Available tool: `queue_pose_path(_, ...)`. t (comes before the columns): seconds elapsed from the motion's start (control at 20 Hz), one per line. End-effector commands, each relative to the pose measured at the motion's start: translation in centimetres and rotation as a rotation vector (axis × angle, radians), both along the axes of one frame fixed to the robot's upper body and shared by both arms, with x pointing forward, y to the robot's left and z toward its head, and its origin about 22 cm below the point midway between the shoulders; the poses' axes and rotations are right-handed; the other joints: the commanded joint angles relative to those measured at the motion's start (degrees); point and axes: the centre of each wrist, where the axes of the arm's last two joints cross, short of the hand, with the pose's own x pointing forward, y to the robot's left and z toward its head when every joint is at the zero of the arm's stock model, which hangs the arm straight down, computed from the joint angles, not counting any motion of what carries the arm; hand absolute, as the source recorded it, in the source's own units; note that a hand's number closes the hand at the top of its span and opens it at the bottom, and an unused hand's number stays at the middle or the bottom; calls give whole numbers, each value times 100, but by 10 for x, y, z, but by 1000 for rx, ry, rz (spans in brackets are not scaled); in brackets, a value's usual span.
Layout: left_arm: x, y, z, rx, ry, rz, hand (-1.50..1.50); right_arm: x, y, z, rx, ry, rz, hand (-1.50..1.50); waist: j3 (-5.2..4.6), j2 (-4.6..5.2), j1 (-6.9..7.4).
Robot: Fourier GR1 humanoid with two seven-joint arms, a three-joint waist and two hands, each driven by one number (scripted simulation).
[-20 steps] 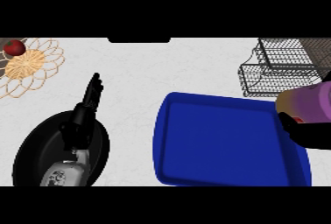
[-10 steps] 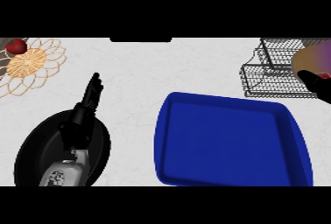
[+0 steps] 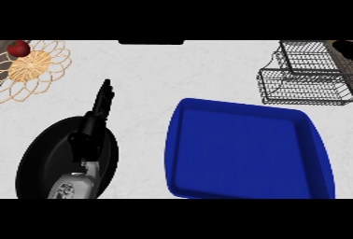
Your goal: Pick the can from the tray and place it in the tiered basket
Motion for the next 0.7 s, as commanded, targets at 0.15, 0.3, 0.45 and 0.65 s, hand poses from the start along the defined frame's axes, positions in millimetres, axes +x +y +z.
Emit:
queue_pose_path(0.15, -2, -6, 4, -4, -5, -3, 0, 32, -31, -10, -73, 8, -24, 150, 1, -1, -7)
queue_pose_path(0.3, 0, 9, -18, -12, -8, 0, 0, 52, -42, -23, -92, 14, -40, 150, -1, 14, 15)
queue_pose_path(0.45, -9, 13, -3, 10, 8, -7, 0, 66, -58, -32, -91, 13, -55, 150, 2, 8, 53)
queue_pose_path(0.65, 8, -9, 3, 4, -13, -13, 0, 75, -61, -56, 206, 9, -132, -150, 5, 16, 32)
